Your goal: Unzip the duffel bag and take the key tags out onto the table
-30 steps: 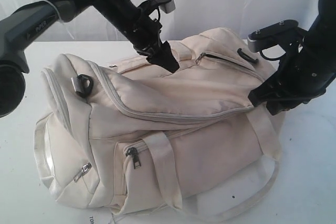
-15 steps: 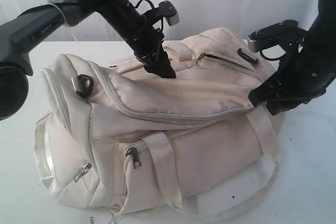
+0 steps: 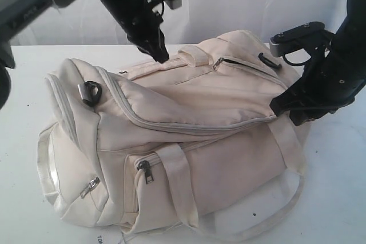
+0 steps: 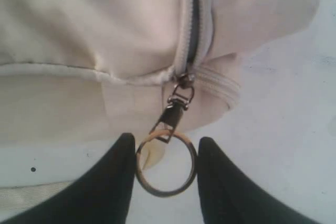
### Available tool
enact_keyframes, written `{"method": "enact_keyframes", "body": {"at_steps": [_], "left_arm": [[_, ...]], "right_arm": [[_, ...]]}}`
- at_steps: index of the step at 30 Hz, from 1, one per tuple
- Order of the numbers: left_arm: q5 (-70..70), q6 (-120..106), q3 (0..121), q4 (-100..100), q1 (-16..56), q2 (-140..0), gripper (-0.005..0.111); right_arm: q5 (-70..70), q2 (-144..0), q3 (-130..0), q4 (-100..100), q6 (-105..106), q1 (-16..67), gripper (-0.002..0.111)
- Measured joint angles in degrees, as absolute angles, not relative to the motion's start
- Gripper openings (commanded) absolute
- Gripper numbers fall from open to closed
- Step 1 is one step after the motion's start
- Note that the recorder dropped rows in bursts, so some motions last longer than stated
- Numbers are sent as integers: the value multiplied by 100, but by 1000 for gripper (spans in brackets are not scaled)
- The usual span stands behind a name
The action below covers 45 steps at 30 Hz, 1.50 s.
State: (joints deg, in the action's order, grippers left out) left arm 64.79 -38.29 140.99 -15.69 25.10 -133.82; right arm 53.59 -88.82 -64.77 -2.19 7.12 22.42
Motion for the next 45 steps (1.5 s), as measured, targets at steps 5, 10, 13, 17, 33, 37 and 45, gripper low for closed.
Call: {"method": "enact_keyframes", "body": {"at_steps": [5, 10, 13, 17, 33, 37, 45], "left_arm": [[6487, -2994, 14042, -1240, 2312, -12706, 0], [6487, -2463, 13202, -1219, 2085, -11879, 0], [6487, -2386, 12206, -1254, 2059, -11267, 0], [6477, -2339, 10603, -1402, 2059, -10360, 0], [6456, -650, 7462, -810, 2059, -8571, 67], [6393, -328, 7209, -900, 2059, -8614, 101], [6193, -720, 7763, -1969, 2059, -8358, 104]], "right_arm": [[5359, -8882, -6477, -197, 712, 2242, 0], [5359, -8882, -6477, -197, 723, 2242, 0], [5359, -8882, -6477, -197, 753, 2242, 0], [5359, -8882, -6477, -181, 793, 2242, 0], [5359, -8882, -6477, 0, 875, 2242, 0], [5359, -8882, -6477, 0, 879, 2242, 0], [5348, -8882, -6477, 0, 918, 2242, 0]]}}
